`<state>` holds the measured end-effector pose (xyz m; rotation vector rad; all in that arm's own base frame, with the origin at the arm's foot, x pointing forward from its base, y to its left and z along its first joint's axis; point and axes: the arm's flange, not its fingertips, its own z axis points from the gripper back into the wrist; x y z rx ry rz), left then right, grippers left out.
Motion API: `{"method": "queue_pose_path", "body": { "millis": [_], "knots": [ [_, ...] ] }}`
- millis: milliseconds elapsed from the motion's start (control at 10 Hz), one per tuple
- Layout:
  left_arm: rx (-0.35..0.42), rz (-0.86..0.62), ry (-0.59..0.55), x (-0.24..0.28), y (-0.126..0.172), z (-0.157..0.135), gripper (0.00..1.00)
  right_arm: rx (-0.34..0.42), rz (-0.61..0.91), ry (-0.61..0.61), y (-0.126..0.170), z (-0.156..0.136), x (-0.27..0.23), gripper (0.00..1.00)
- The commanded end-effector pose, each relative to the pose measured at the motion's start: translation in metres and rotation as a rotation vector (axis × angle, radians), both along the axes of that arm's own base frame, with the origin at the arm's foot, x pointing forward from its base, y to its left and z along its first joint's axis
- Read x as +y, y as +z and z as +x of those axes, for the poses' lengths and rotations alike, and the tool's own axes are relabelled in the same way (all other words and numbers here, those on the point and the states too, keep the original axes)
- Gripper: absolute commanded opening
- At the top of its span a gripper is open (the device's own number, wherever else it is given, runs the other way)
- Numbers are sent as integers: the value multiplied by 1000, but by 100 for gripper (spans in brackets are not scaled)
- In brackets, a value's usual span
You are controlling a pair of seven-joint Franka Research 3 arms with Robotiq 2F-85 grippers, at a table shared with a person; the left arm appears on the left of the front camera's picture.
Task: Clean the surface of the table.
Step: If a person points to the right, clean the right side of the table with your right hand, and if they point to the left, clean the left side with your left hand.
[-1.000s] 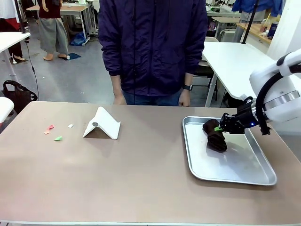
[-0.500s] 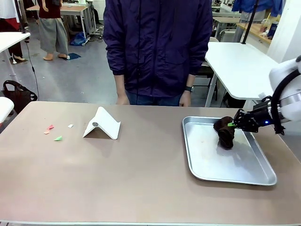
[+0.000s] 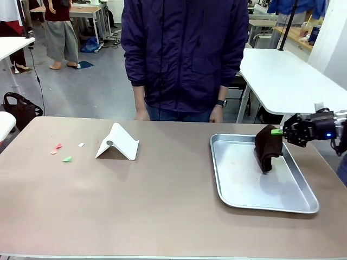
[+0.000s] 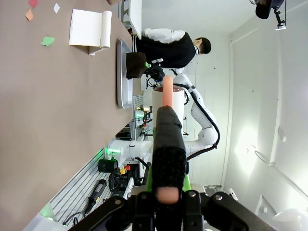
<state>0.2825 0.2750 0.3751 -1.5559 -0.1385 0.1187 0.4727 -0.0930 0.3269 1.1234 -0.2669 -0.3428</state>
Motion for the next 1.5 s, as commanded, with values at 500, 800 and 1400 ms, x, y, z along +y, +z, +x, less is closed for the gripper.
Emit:
{"method": "queue_pose_path", "body": {
  "millis": [500, 800, 1400],
  "knots": [
    [-22, -12, -3, -1, 3, -2, 2, -18, 519, 241, 55, -83, -120, 9],
    [-22, -12, -3, -1, 3, -2, 2, -33, 617, 258, 38, -127, -159, 9],
    [-22, -12, -3, -1, 3, -2, 2, -23, 629, 223, 29, -134, -141, 9]
  ]
}}
